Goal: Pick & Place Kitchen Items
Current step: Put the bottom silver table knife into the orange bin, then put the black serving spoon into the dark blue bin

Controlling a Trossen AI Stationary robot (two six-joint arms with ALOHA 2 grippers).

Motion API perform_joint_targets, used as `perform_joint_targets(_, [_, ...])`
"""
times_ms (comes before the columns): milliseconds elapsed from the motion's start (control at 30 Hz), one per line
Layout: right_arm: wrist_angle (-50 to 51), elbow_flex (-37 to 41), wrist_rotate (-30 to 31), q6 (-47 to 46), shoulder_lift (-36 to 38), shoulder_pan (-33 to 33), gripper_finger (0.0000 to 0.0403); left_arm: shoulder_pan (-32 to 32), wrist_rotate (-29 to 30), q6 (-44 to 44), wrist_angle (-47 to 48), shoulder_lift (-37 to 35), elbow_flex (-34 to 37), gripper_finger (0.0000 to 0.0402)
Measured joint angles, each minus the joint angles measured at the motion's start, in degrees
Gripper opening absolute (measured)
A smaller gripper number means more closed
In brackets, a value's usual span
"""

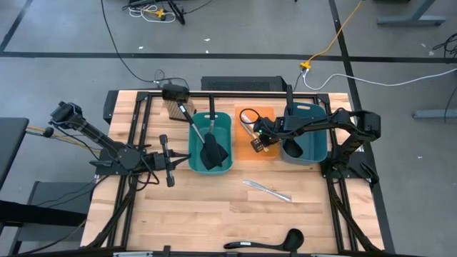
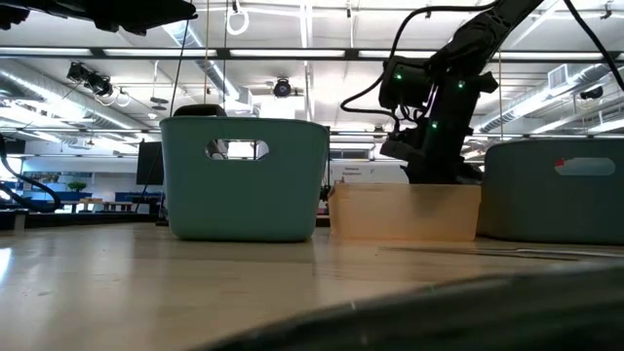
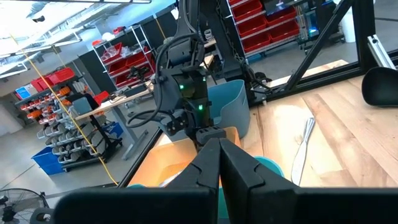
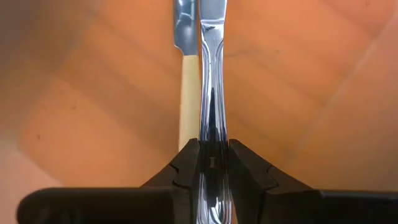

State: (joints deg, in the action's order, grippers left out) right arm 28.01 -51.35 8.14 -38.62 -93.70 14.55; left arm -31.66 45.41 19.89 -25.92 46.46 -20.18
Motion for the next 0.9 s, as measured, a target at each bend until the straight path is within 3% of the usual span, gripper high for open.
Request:
perform_joint_targets(233, [0.2, 0.0, -2.2, 0.2, 0.0, 0.1, 0.0122, 0.0, 0.0, 0.0, 0.0, 0.0, 0.0, 0.0014])
perform_joint_targets(367, [0.0, 0.0, -1.9, 0.9, 0.0, 0.0, 0.0111, 0.0, 0.0, 0.0, 0.0, 0.0, 0.0, 0.0014])
perform_joint_targets(567, [-2.0, -2.4, 3.6, 6.3, 2.1, -0.4, 0.0086, 0.0, 0.0, 0.0, 0.0, 0.0, 0.0, 0.0014])
perform_joint_targets(733, [-7.7, -5.1, 12.3, 22.5, 9.1, -5.9, 0.0051, 0.0, 0.0, 0.0, 0.0, 0.0, 0.0, 0.0014])
perform_joint_targets(900, [-28.1, -1.4, 2.2, 43.3, 20.6, -12.7, 0.0007, 0.0, 0.0, 0.3, 0.2, 0.0, 0.0, 0.0014])
